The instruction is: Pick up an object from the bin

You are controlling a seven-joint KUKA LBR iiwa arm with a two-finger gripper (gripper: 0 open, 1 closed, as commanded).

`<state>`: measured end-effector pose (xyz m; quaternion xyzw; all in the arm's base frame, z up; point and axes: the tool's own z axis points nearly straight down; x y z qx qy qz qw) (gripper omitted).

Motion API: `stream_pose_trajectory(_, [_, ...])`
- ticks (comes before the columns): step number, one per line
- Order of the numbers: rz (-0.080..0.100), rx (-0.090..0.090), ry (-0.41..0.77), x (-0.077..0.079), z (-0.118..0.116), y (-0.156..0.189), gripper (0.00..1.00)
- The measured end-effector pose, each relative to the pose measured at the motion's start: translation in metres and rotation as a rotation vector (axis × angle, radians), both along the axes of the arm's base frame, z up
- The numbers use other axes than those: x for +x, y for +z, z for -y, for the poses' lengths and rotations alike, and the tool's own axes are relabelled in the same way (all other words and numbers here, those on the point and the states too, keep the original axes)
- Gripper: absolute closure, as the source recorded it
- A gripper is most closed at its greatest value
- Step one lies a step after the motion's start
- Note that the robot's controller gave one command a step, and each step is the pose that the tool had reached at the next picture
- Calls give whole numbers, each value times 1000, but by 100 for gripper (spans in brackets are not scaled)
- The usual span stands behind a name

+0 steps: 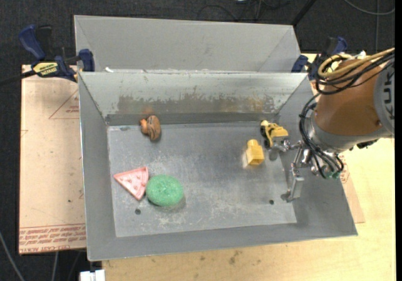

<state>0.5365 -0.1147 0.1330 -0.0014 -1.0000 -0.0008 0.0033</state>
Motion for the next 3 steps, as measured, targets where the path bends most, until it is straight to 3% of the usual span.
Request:
stream_pose_trajectory(1, [7, -1, 3, 2, 0, 4, 0])
stream_pose_trajectory(2, [16, -4, 11, 28, -25, -34, 0])
stream_pose_trajectory(3, [15, 0, -57, 51, -40, -57, 0])
